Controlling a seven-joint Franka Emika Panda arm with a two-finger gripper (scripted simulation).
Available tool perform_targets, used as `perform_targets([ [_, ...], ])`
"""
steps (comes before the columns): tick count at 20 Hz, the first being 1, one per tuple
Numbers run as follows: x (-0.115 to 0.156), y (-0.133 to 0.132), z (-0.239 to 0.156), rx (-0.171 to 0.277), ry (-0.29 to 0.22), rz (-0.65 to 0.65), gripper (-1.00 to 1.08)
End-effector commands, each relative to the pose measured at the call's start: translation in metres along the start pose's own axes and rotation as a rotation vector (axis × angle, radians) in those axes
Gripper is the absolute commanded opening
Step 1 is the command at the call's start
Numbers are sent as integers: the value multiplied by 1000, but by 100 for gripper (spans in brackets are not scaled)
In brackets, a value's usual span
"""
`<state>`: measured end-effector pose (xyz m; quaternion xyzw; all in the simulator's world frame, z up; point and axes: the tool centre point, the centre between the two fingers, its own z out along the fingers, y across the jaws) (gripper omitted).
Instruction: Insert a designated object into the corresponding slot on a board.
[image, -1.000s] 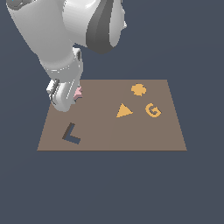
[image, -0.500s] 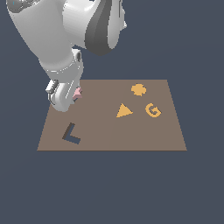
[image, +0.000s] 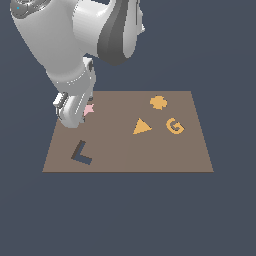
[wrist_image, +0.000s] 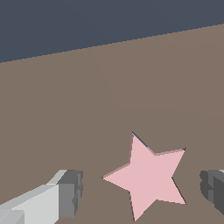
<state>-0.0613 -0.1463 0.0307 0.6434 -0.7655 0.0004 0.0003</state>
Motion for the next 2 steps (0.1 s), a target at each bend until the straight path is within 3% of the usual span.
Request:
perform_targets([
  [1,0,0,0,0,0,0,100],
  [2,0,0,0,0,0,0,100],
])
